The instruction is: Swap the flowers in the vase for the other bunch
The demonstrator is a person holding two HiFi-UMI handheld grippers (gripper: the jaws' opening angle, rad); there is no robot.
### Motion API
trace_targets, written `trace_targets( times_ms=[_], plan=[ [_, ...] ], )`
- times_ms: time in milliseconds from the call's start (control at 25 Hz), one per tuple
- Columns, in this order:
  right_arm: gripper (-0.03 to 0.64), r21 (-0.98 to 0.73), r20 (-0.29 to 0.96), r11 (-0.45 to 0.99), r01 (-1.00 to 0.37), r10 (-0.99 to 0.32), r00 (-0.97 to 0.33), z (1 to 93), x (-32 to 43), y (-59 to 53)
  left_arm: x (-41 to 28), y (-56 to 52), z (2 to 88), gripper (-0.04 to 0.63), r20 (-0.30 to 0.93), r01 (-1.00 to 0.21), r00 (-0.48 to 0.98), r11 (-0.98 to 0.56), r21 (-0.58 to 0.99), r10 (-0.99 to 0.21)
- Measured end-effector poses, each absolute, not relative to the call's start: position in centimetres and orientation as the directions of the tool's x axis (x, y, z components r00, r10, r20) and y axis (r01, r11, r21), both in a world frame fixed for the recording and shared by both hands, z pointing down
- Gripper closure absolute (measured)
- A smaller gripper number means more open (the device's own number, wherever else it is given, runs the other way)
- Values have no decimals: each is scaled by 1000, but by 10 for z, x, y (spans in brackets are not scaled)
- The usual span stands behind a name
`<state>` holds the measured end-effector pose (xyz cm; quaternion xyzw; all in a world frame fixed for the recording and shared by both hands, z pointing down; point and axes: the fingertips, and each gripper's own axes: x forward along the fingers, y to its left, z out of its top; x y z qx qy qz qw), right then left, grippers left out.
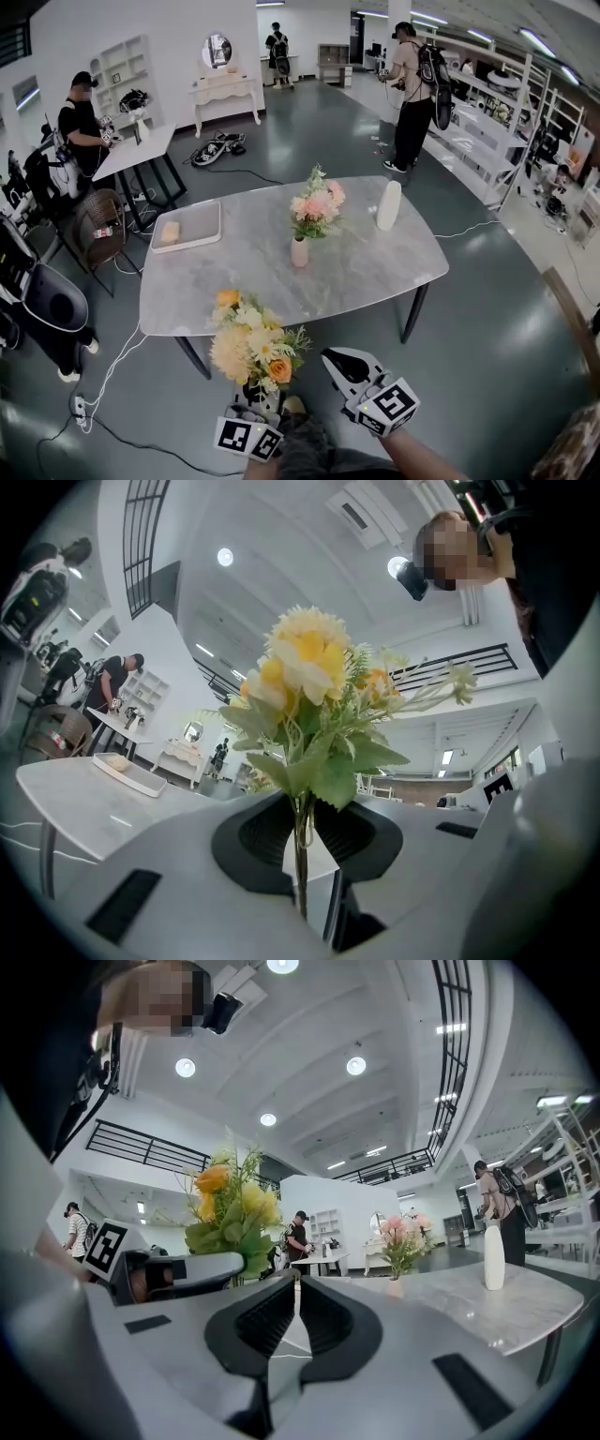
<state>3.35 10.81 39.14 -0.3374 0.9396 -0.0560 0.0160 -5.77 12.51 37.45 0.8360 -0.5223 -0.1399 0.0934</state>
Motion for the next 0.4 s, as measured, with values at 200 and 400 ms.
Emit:
trace_targets(
  times_ms=[200,400],
  plan=[
    [584,-126,-1,763,-633,-639,-770,389,39,118,-53,135,371,518,-136,-847,420,-441,295,-897],
    [584,-139,-7,761,-633,-640,-768,389,47,125,-44,144,371,518,-126,-845,429,-446,294,-895]
  ],
)
